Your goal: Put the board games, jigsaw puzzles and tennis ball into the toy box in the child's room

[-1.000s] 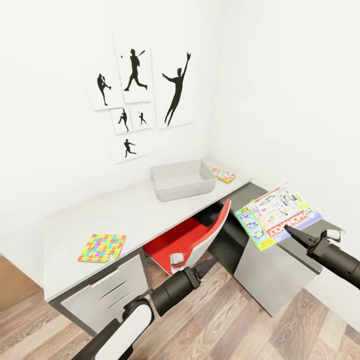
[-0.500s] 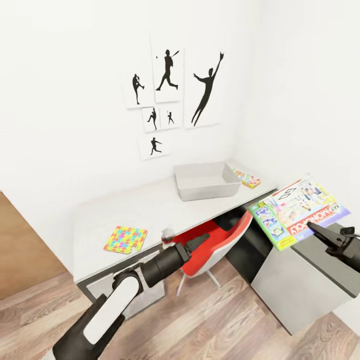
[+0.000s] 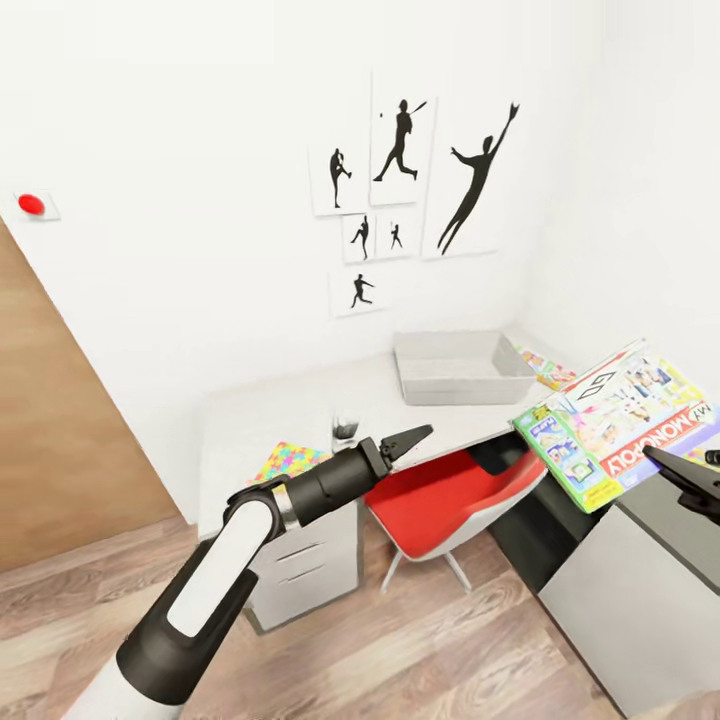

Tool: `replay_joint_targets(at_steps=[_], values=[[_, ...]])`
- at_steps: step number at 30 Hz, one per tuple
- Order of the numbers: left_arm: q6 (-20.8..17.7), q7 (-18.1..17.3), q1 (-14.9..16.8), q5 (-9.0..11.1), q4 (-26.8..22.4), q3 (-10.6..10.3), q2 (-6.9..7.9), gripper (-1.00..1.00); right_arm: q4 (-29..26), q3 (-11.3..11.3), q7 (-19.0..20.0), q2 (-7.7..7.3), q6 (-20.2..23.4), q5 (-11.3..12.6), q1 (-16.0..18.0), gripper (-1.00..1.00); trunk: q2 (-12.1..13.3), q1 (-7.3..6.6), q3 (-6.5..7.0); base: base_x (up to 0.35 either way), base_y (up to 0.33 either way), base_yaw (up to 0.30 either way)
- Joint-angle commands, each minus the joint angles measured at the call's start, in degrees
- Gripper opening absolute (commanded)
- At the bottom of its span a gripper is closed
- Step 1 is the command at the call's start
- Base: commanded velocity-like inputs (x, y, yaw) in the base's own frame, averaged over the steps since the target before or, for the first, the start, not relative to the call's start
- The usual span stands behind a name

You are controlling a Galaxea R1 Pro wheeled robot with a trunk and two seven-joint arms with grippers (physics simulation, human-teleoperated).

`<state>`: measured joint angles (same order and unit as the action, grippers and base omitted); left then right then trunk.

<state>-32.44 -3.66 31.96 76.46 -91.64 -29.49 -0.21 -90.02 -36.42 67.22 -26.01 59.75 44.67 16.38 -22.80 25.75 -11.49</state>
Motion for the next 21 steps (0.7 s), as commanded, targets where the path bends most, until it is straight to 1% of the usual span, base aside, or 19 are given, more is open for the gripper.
replay_joint_targets(at_steps=[1,3,4,7,11,12,14,15,18,21], values=[[-0.5,0.3,0.1,0.1,-0.1,0.2,0.1,1.0,0.0,0.0,0.3,-0.16,0.2,0.0,0.0,-1.0,-0.1,0.03,-0.1,0.0,0.0,0.296],[-0.9,1.3,0.3,0.1,-0.2,1.1,0.41,1.0,0.0,0.2,0.5,-0.36,0.2,0.0,0.0,-1.0,-0.1,0.03,-0.06,0.0,0.0,0.296],[-0.9,1.3,0.3,0.1,-0.2,1.1,0.41,1.0,0.0,0.2,0.5,-0.36,0.2,0.0,0.0,-1.0,-0.1,0.03,-0.03,0.0,0.0,0.296],[-1.5,3.7,0.5,0.2,-0.3,3.8,0.79,1.0,0.0,0.2,0.5,-0.6,0.2,-0.2,0.0,-1.0,-0.1,0.03,0.03,0.0,0.0,0.296],[-2.5,9.4,0.6,0.0,-0.3,6.8,1.04,1.0,0.0,0.0,0.7,-0.88,0.2,-0.2,-0.1,-1.0,-0.1,0.03,0.14,0.0,0.0,0.296],[-2.5,9.4,0.6,0.0,-0.3,6.8,1.04,1.0,0.0,0.0,0.7,-0.88,0.2,-0.2,-0.1,-1.0,-0.1,0.03,0.16,0.0,0.0,0.296],[-2.9,12.4,0.6,0.1,-0.3,7.8,1.09,1.0,-0.1,-0.1,0.7,-0.97,0.2,-0.3,-0.1,-1.0,-0.1,0.03,0.21,0.0,0.0,0.286],[-3.2,15.3,0.4,0.3,-0.3,9.1,1.19,1.0,-0.1,-0.1,0.7,-1.06,0.2,-0.3,-0.1,-1.0,-0.1,0.03,0.22,0.0,0.0,0.165],[-3.4,17.1,0.2,0.5,-0.3,10.0,1.2,1.0,-0.1,-0.2,0.6,-1.06,0.2,-0.4,-0.1,-1.0,-0.1,0.03,0.24,0.0,0.0,0.102],[-3.6,17.7,0.3,0.5,-0.4,10.1,1.02,1.0,-0.1,-0.4,0.6,-1.06,0.2,-0.4,-0.1,-1.0,-0.1,0.03,0.25,0.0,0.0,0.052]])
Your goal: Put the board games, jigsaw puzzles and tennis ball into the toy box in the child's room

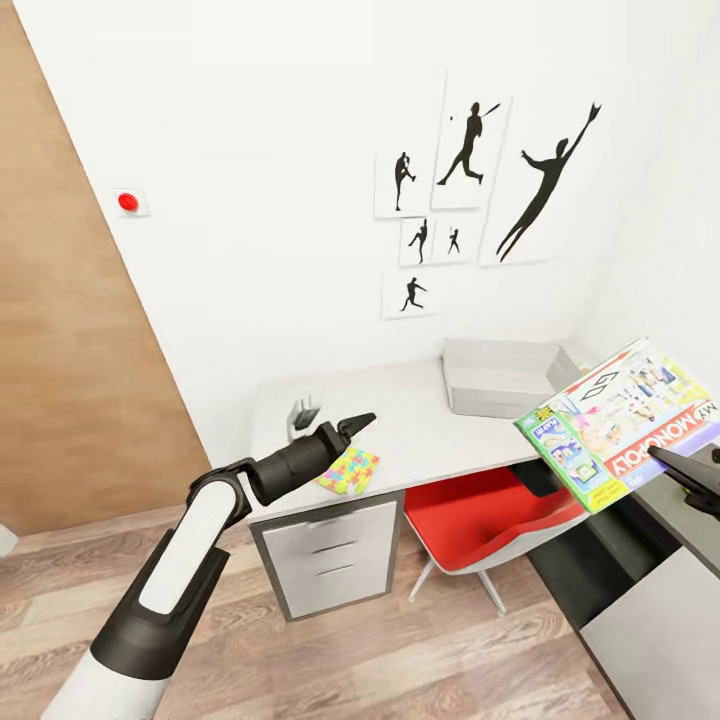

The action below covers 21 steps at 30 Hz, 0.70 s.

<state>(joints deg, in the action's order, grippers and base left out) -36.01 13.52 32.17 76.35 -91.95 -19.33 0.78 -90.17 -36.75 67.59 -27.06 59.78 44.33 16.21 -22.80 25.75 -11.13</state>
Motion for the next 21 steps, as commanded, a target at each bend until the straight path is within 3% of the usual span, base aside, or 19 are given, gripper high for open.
replay_joint_targets(at_steps=[1,4,5,9,11,21], values=[[0.0,0.5,0.1,0.6,-0.1,-0.1,0.03,1.0,0.0,0.0,0.2,-0.01,0.2,-0.1,0.1,-1.0,-0.1,0.03,-0.12,0.0,0.0,0.035],[-1.0,0.8,0.3,0.6,-0.1,-0.2,-0.23,1.0,0.3,-0.1,0.1,0.07,0.2,0.0,0.1,-1.0,-0.1,0.03,-0.11,0.0,0.0,0.023],[-3.0,1.3,0.6,0.2,-0.1,-0.3,-0.45,1.0,0.7,-0.1,-0.1,0.19,0.2,-0.1,0.1,-1.0,-0.1,0.03,-0.11,0.0,0.0,0.009],[-4.5,2.6,2.0,-1.5,-0.1,-1.4,-0.59,1.0,1.0,-0.2,-0.1,0.11,0.2,-0.1,0.1,-1.0,-0.1,0.03,-0.11,0.0,0.0,0.006],[-5.5,4.3,3.1,-3.4,0.0,-3.9,-0.71,1.0,1.1,-0.3,-0.1,0.03,0.2,-0.1,0.1,-1.0,-0.1,0.03,-0.11,0.0,0.0,0.003],[-6.1,4.9,4.0,-4.9,-0.1,-6.7,-1.13,1.0,1.2,-0.5,0.2,0.05,-0.1,-0.1,0.1,-1.0,-0.1,0.03,-0.11,0.0,0.0,0.001]])
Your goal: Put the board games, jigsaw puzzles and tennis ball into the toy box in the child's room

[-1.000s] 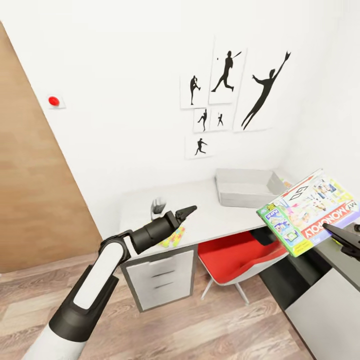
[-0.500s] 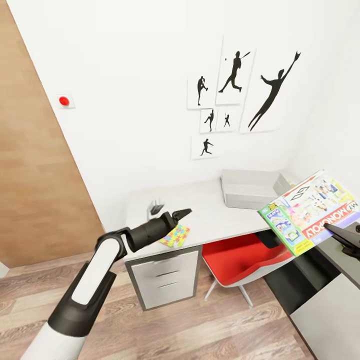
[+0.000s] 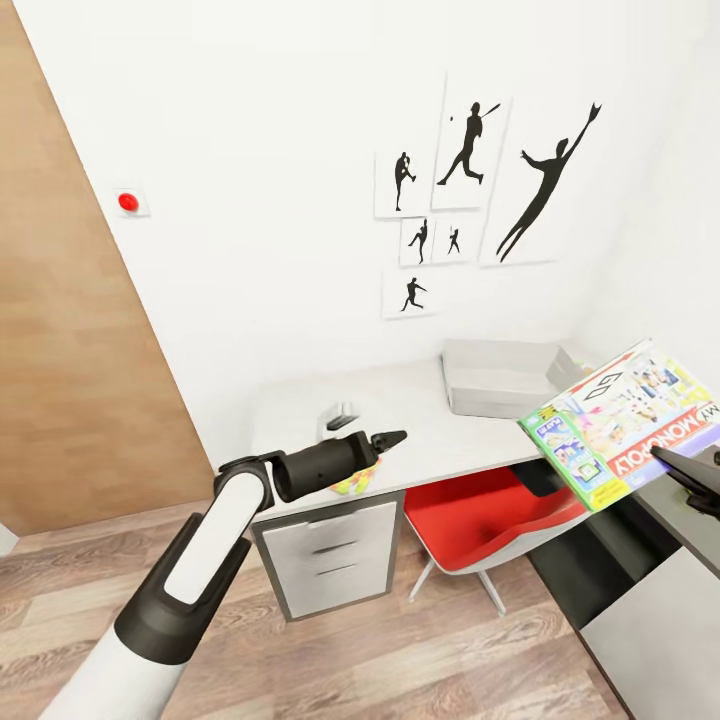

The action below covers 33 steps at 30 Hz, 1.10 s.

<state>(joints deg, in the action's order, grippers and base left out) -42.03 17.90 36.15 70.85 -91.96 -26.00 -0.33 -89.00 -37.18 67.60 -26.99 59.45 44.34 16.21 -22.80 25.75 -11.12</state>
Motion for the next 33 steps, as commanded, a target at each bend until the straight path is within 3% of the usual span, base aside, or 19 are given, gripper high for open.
replay_joint_targets(at_steps=[1,4,9,14,20,24,33], values=[[-0.1,0.5,0.1,0.5,-0.1,-0.1,-0.07,1.0,0.0,-0.3,0.3,-0.1,0.1,-0.1,0.1,-1.0,-0.1,0.04,-0.12,0.0,0.0,0.0],[-0.2,0.3,0.1,0.4,-0.1,-0.3,-0.15,1.0,-0.1,-1.1,0.5,-0.38,0.0,-0.1,0.1,-1.0,-0.1,0.04,-0.12,0.0,0.0,0.0],[-0.3,0.0,0.1,0.3,-0.1,-0.5,-0.2,1.0,-0.1,-4.6,0.7,-1.12,0.4,-0.1,0.1,-1.0,-0.1,0.04,-0.12,0.0,0.0,0.0],[-0.3,-0.1,0.0,0.3,-0.1,-0.4,-0.09,1.0,-0.2,-5.0,0.8,-1.25,0.5,-0.1,0.1,-1.0,-0.1,0.04,-0.12,0.0,0.0,0.0],[-0.2,-5.7,-0.1,0.2,-0.1,-0.2,0.48,1.0,-0.3,-5.2,0.9,-1.27,0.5,0.0,-0.2,-1.0,-0.1,0.04,-0.12,0.0,0.0,0.035],[0.2,-7.5,-0.5,-0.2,-0.1,-0.1,0.65,1.0,-0.4,-5.2,0.9,-1.04,0.5,-0.1,-0.2,-1.0,-0.1,0.04,-0.12,0.0,0.0,0.179],[0.3,-7.9,-0.7,-0.6,-0.1,-0.1,0.7,1.0,-0.7,-4.7,0.6,-0.58,0.5,-0.1,-0.2,-1.0,-0.1,0.04,-0.12,0.0,-0.104,0.254]])
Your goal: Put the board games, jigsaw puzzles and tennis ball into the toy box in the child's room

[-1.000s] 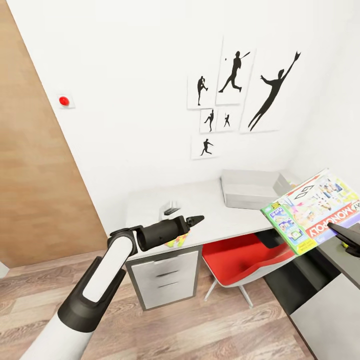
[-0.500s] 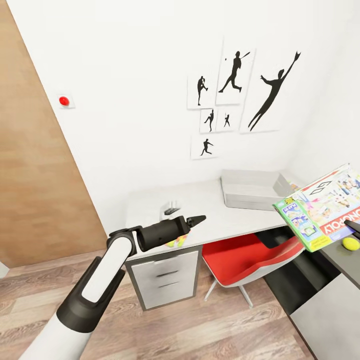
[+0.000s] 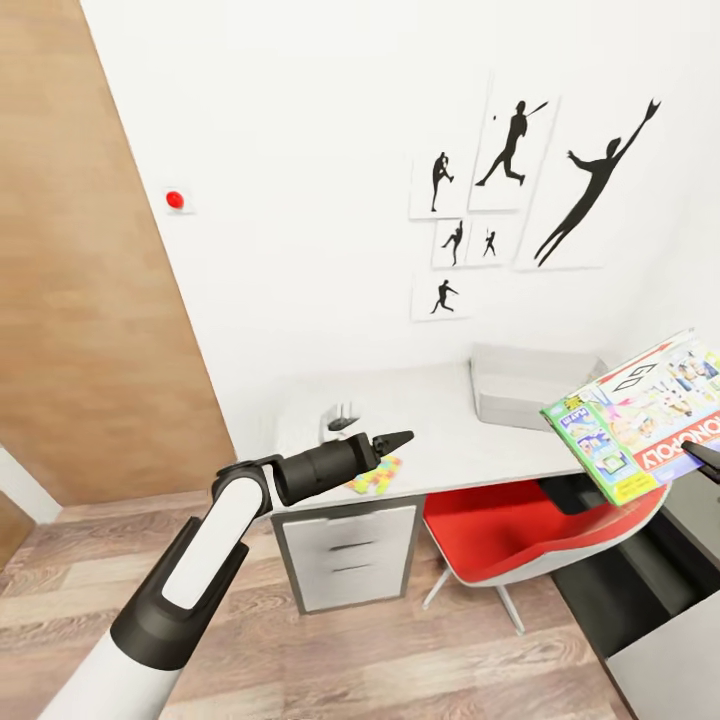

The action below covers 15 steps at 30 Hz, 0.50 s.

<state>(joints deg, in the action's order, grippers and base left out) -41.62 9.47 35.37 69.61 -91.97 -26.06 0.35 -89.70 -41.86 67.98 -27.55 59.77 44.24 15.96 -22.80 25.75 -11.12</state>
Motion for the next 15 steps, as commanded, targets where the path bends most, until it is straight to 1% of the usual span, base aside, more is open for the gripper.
replay_joint_targets(at_steps=[1,3,6,11,15], values=[[-0.1,0.5,0.1,0.6,0.0,-0.1,0.02,1.0,0.0,0.0,0.2,0.01,0.2,0.0,0.0,-1.0,-0.1,0.03,-0.12,0.0,-0.242,0.282],[-0.1,0.5,0.1,0.6,0.0,-0.1,0.01,1.0,-0.1,0.0,0.2,0.01,0.2,0.0,0.0,-1.0,-0.1,0.03,-0.12,0.0,-0.214,0.284],[0.0,0.4,0.1,0.6,0.0,-0.1,0.01,1.0,-0.1,0.0,0.2,-0.02,0.2,0.0,0.0,-1.0,-0.1,0.03,-0.12,0.0,-0.129,0.287],[-0.2,0.3,0.1,1.2,0.0,-0.1,-0.45,1.0,-0.1,0.0,0.1,-0.11,0.2,0.0,0.0,-1.0,-0.1,0.03,-0.12,0.0,-0.035,0.282],[-0.5,0.5,0.1,1.3,0.0,-0.2,-0.55,1.0,-0.1,-0.1,0.0,-0.07,0.2,0.0,0.0,-1.0,-0.1,0.03,-0.12,0.0,-0.013,0.17]])
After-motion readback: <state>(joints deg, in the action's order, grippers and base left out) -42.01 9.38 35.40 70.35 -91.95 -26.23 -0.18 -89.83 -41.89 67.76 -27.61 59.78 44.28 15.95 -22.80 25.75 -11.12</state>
